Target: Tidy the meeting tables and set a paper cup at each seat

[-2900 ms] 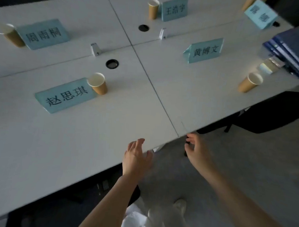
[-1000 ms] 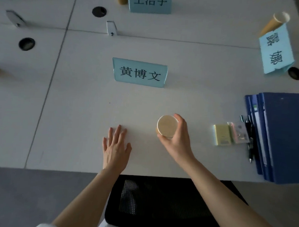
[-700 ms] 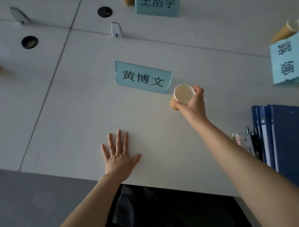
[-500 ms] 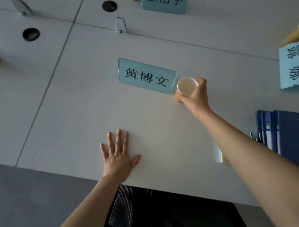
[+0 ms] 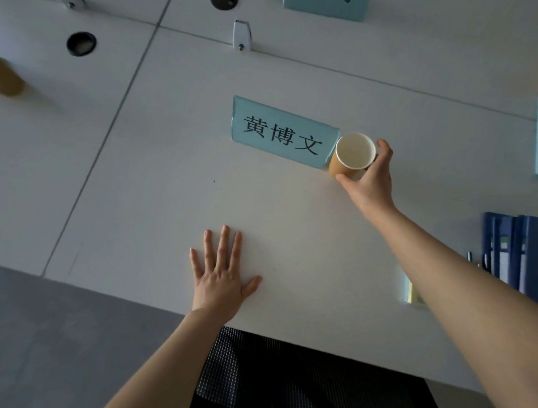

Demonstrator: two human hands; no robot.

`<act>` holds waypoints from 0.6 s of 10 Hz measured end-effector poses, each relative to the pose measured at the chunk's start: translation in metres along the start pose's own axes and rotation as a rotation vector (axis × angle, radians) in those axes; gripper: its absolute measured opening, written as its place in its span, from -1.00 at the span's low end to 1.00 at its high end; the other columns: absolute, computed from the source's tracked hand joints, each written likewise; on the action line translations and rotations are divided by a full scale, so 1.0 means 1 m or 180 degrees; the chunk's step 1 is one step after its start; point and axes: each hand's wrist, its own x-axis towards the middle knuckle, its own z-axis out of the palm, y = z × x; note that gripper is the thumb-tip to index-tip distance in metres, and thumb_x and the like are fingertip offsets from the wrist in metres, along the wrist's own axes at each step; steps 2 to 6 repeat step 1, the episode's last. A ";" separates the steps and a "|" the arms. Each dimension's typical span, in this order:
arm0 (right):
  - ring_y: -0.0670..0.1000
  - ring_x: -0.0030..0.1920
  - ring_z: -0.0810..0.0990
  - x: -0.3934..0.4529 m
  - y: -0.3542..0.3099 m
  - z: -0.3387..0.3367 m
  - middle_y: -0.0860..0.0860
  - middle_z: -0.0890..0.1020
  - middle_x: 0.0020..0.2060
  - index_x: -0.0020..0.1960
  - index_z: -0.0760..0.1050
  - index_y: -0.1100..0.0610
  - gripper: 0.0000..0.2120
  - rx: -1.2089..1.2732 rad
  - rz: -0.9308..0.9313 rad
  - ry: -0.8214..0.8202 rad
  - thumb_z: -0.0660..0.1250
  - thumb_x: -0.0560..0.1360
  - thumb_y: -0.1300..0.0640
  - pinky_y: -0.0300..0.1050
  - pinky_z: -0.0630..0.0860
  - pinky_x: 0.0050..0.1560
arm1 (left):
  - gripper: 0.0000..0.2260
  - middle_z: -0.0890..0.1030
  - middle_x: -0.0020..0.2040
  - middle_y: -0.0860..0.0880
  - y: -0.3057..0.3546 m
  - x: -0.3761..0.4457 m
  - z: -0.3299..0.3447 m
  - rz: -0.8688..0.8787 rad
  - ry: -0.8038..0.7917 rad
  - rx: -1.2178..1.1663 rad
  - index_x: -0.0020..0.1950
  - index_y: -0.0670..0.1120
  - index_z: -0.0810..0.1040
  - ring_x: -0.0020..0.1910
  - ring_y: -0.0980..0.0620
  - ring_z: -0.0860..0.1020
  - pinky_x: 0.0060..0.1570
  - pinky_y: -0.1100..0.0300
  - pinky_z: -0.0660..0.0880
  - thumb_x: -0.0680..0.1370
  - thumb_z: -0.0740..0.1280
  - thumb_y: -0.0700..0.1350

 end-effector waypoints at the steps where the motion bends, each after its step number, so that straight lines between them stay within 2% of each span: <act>1: 0.09 0.26 0.46 -0.012 0.013 0.001 0.13 0.41 0.31 0.50 0.03 0.16 -0.10 0.0101 0.0274 -0.0068 0.50 0.35 0.16 -0.16 0.36 0.18 | -0.19 -0.44 0.54 0.04 0.000 0.000 0.002 -0.0010 0.0063 -0.0002 0.52 0.06 -0.44 0.51 -0.15 -0.42 0.44 -0.27 -0.31 0.47 -0.16 0.44; 6: 0.09 0.26 0.46 -0.012 0.013 0.001 0.13 0.41 0.31 0.50 0.03 0.16 -0.10 0.0101 0.0274 -0.0068 0.50 0.35 0.16 -0.16 0.36 0.18 | -0.19 -0.44 0.54 0.04 0.000 0.000 0.002 -0.0010 0.0063 -0.0002 0.52 0.06 -0.44 0.51 -0.15 -0.42 0.44 -0.27 -0.31 0.47 -0.16 0.44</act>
